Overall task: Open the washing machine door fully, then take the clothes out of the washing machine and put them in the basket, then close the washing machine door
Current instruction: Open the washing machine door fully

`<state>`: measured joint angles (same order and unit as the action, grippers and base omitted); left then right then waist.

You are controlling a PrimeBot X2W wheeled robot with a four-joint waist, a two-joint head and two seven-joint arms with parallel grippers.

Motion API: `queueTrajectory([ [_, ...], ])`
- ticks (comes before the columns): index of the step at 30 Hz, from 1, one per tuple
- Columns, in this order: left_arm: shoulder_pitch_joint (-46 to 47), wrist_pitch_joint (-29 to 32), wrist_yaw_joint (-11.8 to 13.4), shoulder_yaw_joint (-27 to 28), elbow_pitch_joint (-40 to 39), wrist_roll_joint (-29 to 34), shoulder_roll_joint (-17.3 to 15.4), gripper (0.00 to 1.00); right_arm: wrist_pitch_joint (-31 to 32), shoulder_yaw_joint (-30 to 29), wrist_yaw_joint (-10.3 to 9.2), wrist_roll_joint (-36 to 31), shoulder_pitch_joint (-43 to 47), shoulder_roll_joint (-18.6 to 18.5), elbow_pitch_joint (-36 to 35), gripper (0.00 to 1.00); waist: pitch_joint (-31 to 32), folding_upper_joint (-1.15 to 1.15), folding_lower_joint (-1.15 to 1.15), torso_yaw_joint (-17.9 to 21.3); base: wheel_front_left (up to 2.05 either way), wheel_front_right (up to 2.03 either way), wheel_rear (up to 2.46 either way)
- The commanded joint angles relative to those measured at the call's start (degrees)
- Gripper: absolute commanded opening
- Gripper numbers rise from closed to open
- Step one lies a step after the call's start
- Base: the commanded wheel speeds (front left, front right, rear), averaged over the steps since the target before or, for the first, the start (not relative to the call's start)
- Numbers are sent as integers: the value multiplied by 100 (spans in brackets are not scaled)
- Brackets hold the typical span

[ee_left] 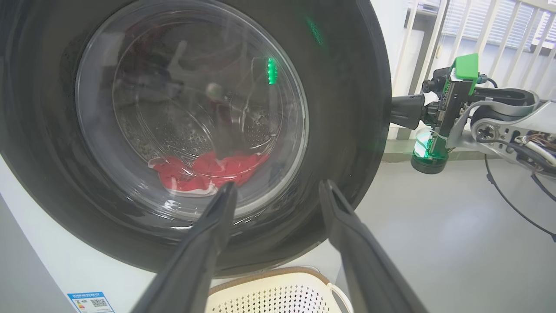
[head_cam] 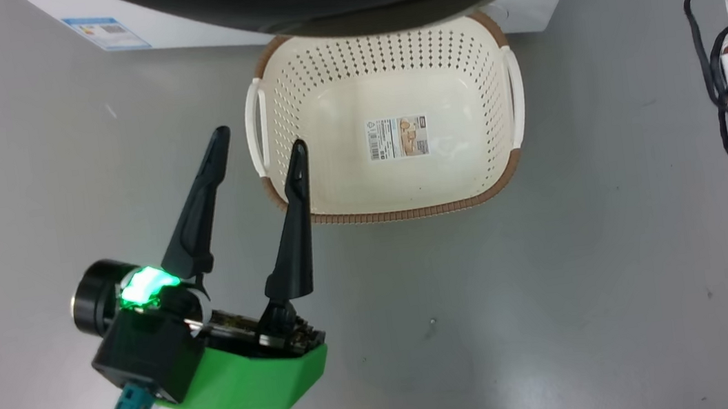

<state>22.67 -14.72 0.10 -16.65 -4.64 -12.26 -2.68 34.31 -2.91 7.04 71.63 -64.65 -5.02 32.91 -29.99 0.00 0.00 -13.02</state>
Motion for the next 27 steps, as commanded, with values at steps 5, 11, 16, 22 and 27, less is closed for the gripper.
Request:
queueTrajectory([
  [5,-45,-28,-29,223,-52,-28,-72,100,63,135,45,79,256,213,-168,0,230,0,0,-31,0,0,0],
  [11,-148,-28,-6,243,54,-43,-70,100,113,137,45,106,692,213,-314,0,531,0,0,-129,0,0,0],
  [16,-240,-28,18,254,109,-56,-79,100,156,141,45,118,1017,214,-448,0,734,0,0,-189,0,0,0],
  [22,-343,-28,43,264,193,-91,-94,100,226,131,45,107,1395,214,-646,0,991,0,0,-275,0,0,0],
  [27,-412,-28,70,270,239,-112,-99,100,244,76,45,207,1695,214,-760,0,1194,0,0,-359,0,0,0],
])
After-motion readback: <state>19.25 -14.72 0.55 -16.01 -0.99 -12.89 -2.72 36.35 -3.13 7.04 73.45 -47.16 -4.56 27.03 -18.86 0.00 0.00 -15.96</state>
